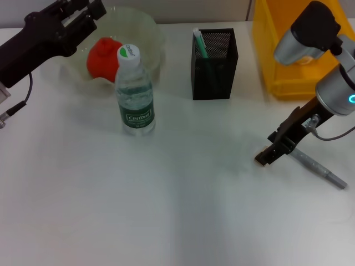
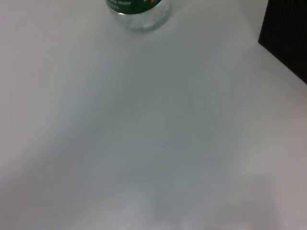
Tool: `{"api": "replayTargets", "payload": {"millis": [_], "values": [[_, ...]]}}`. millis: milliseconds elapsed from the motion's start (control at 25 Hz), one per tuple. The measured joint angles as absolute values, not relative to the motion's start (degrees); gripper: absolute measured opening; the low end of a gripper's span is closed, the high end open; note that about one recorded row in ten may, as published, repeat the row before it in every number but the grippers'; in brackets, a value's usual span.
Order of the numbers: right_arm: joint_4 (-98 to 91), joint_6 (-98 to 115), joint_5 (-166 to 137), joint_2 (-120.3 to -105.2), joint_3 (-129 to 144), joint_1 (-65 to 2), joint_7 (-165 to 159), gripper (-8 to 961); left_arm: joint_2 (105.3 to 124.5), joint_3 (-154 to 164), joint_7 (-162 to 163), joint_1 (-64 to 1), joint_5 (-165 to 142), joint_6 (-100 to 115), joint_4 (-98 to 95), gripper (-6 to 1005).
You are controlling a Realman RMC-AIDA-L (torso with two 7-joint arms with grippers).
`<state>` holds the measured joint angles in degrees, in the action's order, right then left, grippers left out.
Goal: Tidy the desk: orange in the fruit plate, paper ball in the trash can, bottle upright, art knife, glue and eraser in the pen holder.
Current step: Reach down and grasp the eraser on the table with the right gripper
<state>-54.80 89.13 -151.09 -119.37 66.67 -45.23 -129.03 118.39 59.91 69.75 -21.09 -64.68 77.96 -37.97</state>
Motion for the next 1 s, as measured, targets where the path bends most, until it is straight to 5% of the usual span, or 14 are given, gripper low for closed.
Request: {"api": "replayTargets", "payload": {"millis": [880,1000], "values": [[-49.5,85.27,-151.18,-119.39,74.51,-47.89,-132.77,653,118.48,59.59,69.15,-20.77,-64.68,76.98,-37.87,476],[-49.25,84.86,-151.18,-119.42,75.13,-47.93,-133.11,548,118.48,59.59,69.15,-20.62,-64.68,77.11,-37.88,476]]}}
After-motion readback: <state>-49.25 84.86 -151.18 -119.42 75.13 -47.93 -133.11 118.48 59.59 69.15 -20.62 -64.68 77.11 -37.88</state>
